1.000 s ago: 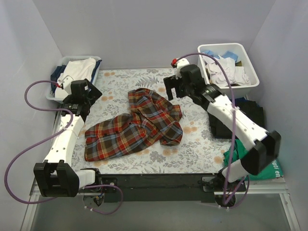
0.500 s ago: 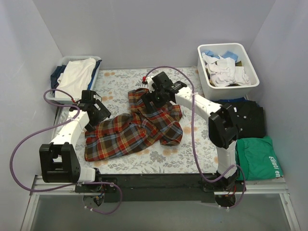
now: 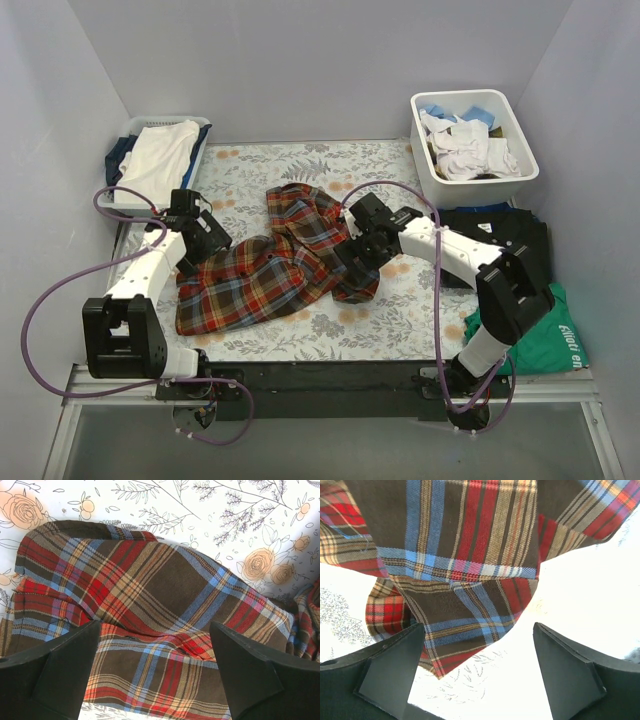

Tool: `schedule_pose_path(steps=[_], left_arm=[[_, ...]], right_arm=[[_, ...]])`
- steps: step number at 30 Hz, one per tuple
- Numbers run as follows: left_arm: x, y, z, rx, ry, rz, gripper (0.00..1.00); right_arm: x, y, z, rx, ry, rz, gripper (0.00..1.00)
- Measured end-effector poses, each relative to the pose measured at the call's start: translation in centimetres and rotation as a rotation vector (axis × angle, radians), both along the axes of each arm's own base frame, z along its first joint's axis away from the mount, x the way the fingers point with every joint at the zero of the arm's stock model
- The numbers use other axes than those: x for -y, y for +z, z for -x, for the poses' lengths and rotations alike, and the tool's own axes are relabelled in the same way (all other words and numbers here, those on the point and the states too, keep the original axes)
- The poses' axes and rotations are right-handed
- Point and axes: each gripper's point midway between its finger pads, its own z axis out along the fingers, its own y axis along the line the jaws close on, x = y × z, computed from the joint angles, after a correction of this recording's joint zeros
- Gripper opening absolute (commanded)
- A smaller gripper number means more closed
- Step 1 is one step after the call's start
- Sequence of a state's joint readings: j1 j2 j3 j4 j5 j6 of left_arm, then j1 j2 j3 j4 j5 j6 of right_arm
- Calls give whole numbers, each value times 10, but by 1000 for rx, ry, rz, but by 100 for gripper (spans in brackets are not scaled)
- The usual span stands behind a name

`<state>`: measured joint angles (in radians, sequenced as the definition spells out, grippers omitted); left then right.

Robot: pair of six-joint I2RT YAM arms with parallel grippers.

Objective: Fold and stack the long sleeve shirts
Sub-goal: Flatten the shirt out

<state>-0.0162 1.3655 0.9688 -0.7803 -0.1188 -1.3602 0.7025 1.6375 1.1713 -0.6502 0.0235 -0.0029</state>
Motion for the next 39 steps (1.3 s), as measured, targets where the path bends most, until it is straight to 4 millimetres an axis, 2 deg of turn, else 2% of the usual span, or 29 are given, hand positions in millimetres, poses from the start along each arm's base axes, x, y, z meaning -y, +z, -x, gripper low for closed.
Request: schedule_pose_path(steps=[3,7,9,10,12,13,17,19,21,23,27,30,32,36,39], left_arm=[[0,-2,1,-2,-4,1,93],[0,-2,1,-1,-5,1,93],[1,-2,0,1,-5,2,93],[1,-2,0,2,-5,2,93],[1,-1,0,3,-4,2,93],[1,-1,0,6,-4,2,93],[1,6,-1,29,-3,3,93],[1,10,-1,44,-3,3,94],[1,14,-2,59,-5,2,94],[0,20,-4,79,-14,-2,94],[2,33,-14,123,-43,-5,92],[12,37,-19,147,-86,37,90],[26,40,-20,161,-137,87,90],[61,43,-16,168,-248,160,91],[89,41,-6,153,-338,216,91]], right_arm=[[-1,-7,2,-17,-6,0,95],[-14,-22,-3,-57,-8,-21,85],[-21,-31,-4,-86,-2,-30,65],[-24,-37,-3,-103,-3,-36,39],[-26,-41,-1,-120,9,-37,9],[-26,-41,0,-125,9,-40,1],[-26,-34,-1,-108,0,-48,1],[-24,-21,-4,-72,1,-54,1],[-24,-1,-8,-15,4,-79,1],[-23,33,-18,87,-7,-116,1],[-13,113,-47,352,-95,-199,1],[4,168,-75,521,-227,-268,1],[14,193,-96,595,-321,-294,1],[20,213,-138,662,-451,-282,1],[6,204,-180,673,-506,-262,1]])
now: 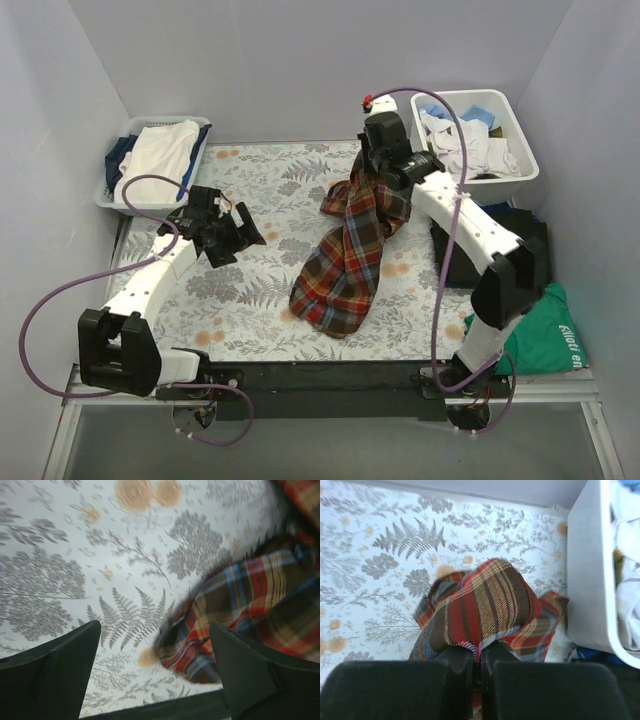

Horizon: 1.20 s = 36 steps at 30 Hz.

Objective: Fold and stack the long sleeve shirts
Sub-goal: Flatten the shirt out

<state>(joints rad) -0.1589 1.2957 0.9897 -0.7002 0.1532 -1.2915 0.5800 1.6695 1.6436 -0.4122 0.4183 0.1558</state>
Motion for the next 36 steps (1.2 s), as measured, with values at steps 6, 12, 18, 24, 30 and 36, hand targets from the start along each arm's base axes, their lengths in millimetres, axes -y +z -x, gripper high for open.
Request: schedule_pose_path(steps=[6,12,18,24,30,36], left_arm=[[49,-14,33,-86,-182,21,90],[92,-35,57,-134,-356,-8,89],[115,-77,80,-253,-476,-97,81],[114,-93,83,-312,-507,-158,53],[135,-90,64,-273,-546,-114,52],[138,-104,62,-298,-572,-122,37]], right_arm=[[-15,-62,-33,-122,-33,57,1],[-13,-64,-30,-146,-34,38,1],[-4,-63,-33,-157,-43,6,1],[7,-62,-37,-161,-66,-14,1],[17,-57,-29,-158,-74,-21,1],[28,-51,-24,-152,-87,-29,1]])
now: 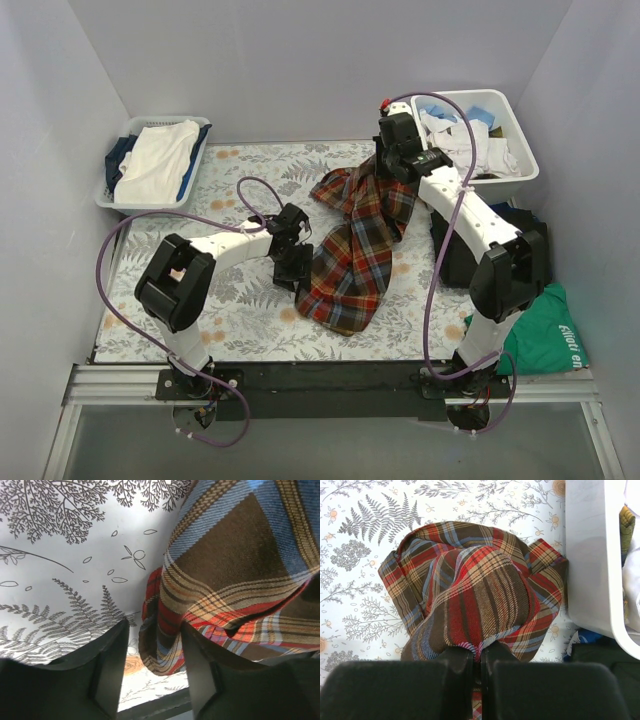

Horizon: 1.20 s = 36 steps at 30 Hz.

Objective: Fold and stack the long sleeve shirts
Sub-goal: Flatten the shirt out

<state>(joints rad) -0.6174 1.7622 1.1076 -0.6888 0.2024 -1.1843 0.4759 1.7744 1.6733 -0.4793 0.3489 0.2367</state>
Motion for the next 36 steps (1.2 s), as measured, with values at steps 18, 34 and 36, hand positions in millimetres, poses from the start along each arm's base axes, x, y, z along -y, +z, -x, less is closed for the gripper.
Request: schedule_pose_path(steps=[18,34,36], left_arm=[[-153,53,-124,195,484,-48,0],[-182,146,-228,528,569,21,79],[-184,137,-204,491,570,2,79]], right_arm=[[37,-10,86,-83,56,13,1],[6,-59,81,-296,113,-34,1],[-3,-68,66,-326,96,-46,1]])
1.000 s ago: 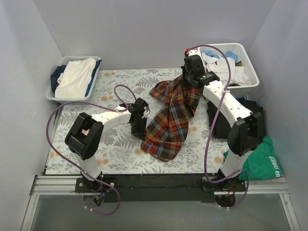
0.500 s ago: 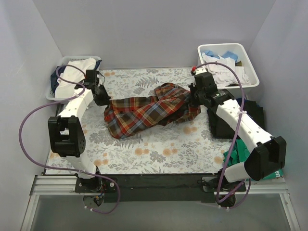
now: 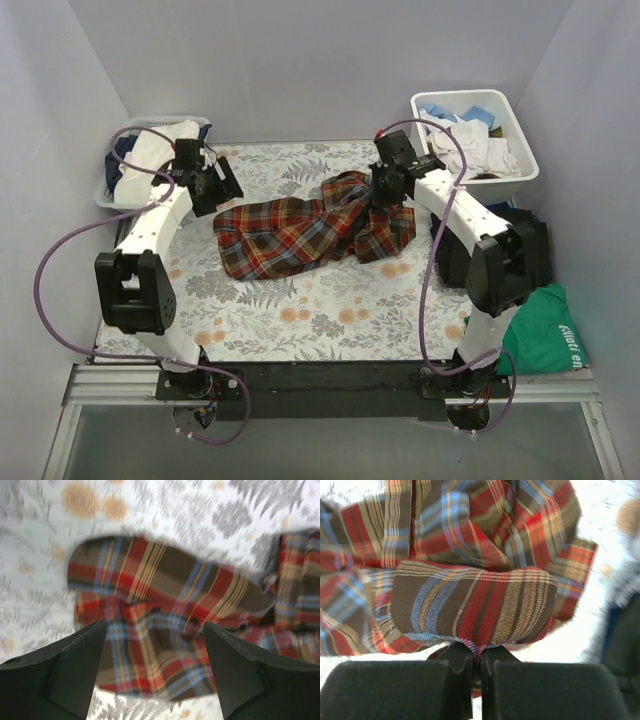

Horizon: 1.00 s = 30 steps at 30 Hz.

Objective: Fold and stack the long sleeve shirts
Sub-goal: Flatten the shirt out

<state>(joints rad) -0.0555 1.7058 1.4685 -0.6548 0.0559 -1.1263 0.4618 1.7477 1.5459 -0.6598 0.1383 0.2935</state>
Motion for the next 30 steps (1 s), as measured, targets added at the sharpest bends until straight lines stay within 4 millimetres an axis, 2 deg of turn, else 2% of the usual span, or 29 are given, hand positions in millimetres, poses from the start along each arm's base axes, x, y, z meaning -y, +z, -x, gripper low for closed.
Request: schedule_pose_path(steps=[3,7,11,14,17,23,26,27,30], left_arm=[[3,-12,47,-71,-12,28,79],[17,-18,101,-128,-35,88,79],[47,-30,130,-181,-99,109,81],[67,-46,143,-241,-140,111,81],[80,-64,148,-303,-154,105,80],[94,-97,157,-410,-151,85,72],[94,-111,161,-449,-144,64,62],[93,-115,163,-460,-140,56,52],[89,-127,166,-488,-127,29,35]], right_arm=[[-13,-16,-18,-46,-9,-12,1],[-22,-32,-29,-89,-7,-19,1],[-23,-35,-25,-111,0,-24,1],[-25,-35,-23,-118,5,-30,1],[-26,-35,-22,-123,13,-39,1],[-26,-36,-19,-126,28,-34,1],[-25,-30,-18,-116,34,-33,1],[-24,-27,-18,-109,35,-34,1],[-22,-14,-15,-83,41,-38,1]])
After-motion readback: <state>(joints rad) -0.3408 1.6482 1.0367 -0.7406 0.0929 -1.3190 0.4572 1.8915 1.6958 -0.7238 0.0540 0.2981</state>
